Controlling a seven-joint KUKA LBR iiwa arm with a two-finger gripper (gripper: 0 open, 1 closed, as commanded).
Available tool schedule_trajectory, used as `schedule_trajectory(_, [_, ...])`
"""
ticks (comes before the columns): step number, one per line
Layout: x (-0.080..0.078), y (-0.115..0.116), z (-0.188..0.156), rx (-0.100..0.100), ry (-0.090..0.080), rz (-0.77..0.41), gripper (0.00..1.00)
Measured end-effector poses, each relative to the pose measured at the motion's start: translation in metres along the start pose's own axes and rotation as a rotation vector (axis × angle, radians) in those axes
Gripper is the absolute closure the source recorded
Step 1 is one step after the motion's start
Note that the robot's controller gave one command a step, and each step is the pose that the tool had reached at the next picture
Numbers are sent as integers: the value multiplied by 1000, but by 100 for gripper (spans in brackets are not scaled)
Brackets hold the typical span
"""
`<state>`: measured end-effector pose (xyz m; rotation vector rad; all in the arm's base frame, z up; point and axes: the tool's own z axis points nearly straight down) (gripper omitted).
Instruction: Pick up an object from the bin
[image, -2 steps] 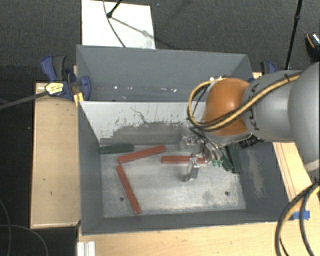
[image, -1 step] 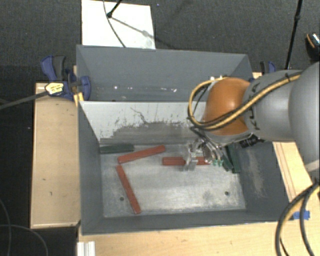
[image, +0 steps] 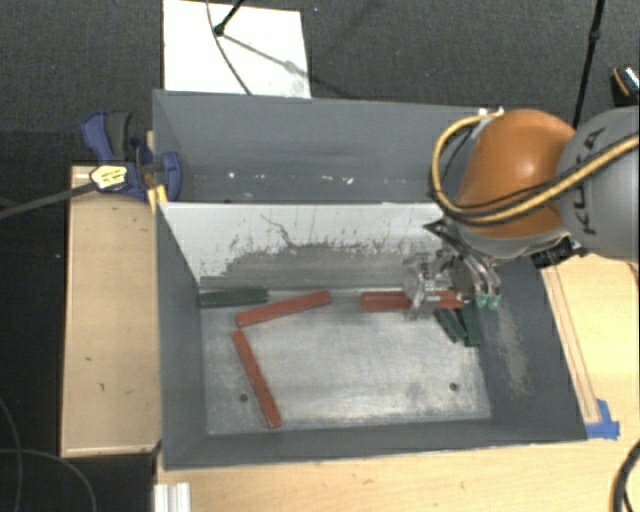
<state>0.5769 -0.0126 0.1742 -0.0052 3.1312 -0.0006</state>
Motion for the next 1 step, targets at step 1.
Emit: schedule_trajectory(1, [-10,-20,-61,0,-1,-1,100])
